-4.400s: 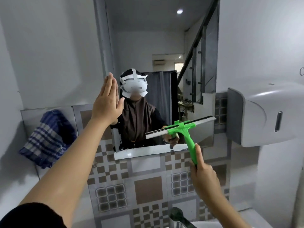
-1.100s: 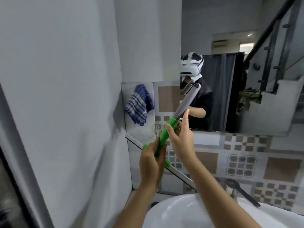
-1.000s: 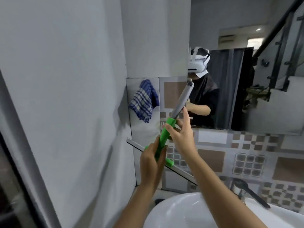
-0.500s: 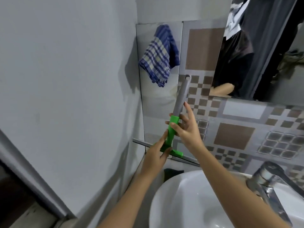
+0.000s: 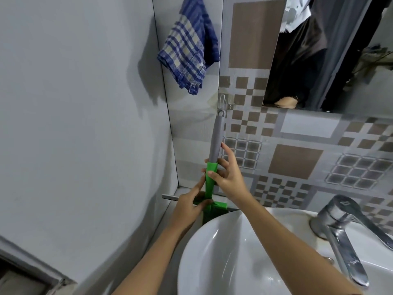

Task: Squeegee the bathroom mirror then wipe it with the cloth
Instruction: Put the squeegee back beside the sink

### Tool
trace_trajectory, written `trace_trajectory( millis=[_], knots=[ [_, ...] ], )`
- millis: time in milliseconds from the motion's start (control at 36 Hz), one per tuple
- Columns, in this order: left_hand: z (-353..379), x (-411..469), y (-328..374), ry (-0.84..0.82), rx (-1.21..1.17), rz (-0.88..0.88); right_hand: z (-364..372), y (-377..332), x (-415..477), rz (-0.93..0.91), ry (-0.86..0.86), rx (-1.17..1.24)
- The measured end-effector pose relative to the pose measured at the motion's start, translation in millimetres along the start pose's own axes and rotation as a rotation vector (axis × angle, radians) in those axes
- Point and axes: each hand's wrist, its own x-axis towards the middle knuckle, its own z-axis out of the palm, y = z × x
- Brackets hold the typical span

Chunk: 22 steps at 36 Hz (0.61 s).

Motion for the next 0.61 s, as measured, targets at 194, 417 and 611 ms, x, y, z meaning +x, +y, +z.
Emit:
trace_trajectory(
  millis=[194, 417, 611],
  knots=[
    [4, 9, -6, -0.020, 0.008, -0.012, -6, 5, 10, 0.042, -0.014, -0.039],
    [11, 15, -8, -0.001, 0.010, -0.030, -7, 10, 16, 0.069, -0.011, -0.038],
    [17, 26, -15, 0.002, 0.039, -0.053, -7, 15, 23, 0.042, 0.013, -0.121]
  ],
)
